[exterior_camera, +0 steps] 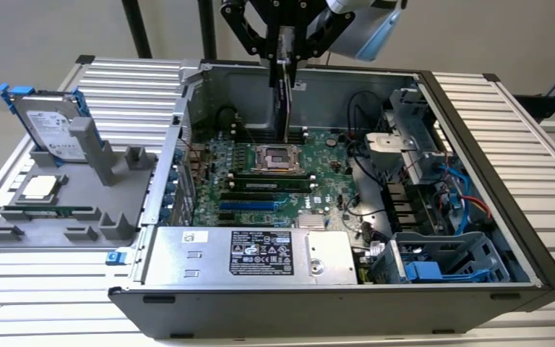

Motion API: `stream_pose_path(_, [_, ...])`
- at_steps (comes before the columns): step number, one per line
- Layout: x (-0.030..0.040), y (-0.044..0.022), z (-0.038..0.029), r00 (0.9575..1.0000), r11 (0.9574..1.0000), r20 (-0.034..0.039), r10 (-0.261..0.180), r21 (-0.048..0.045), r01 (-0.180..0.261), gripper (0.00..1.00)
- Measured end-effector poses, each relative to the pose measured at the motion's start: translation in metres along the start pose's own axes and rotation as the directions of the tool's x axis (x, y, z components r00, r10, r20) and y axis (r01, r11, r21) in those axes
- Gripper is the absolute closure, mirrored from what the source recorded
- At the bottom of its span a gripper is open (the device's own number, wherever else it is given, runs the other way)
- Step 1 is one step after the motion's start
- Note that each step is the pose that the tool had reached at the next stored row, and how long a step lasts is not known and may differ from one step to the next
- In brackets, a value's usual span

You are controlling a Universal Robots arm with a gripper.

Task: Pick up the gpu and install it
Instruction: 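Insert the gpu into the slot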

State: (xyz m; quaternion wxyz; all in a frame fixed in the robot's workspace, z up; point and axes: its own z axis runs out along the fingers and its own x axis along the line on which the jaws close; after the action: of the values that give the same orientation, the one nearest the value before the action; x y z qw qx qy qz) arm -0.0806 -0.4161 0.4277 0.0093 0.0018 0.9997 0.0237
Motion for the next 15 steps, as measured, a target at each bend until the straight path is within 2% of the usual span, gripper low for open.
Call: stream_pose_path(15, [0.0000, 0.0000, 0.0000, 0.9986, 0.9986, -0.0025, -0.053, -0.0011, 0.053, 1.00])
